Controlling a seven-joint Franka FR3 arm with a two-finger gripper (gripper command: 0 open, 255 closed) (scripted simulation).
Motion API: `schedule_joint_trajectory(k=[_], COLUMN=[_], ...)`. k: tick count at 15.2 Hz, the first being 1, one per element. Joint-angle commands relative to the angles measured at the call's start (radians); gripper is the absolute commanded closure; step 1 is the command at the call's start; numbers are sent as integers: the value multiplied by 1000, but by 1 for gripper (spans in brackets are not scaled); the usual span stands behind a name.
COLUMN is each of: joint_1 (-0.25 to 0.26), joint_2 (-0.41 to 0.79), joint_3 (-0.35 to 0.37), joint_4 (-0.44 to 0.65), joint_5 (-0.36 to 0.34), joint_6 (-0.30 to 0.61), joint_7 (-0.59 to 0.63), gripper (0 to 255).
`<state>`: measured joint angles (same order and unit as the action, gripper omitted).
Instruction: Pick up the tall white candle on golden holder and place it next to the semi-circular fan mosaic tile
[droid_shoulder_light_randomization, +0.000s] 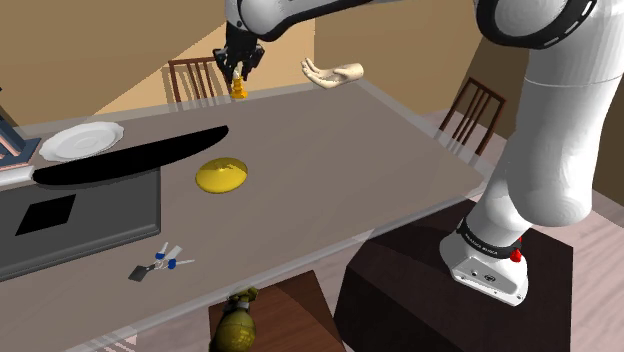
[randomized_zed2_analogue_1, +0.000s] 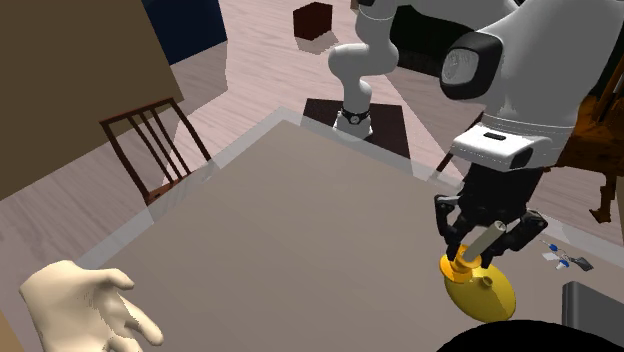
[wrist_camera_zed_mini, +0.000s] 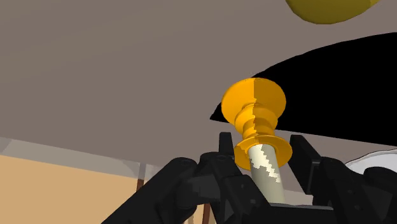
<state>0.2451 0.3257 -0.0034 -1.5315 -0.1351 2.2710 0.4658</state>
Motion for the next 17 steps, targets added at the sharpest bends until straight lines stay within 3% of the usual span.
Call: schedule_joint_trajectory(k=[1, 17], joint_1=[3, 5], joint_2=[11, 64], joint_3=[0, -9], joint_4=[-7, -145], joint_5=[-4, -26], joint_6=[18, 209], joint_7=[7, 39], gripper=[255, 255])
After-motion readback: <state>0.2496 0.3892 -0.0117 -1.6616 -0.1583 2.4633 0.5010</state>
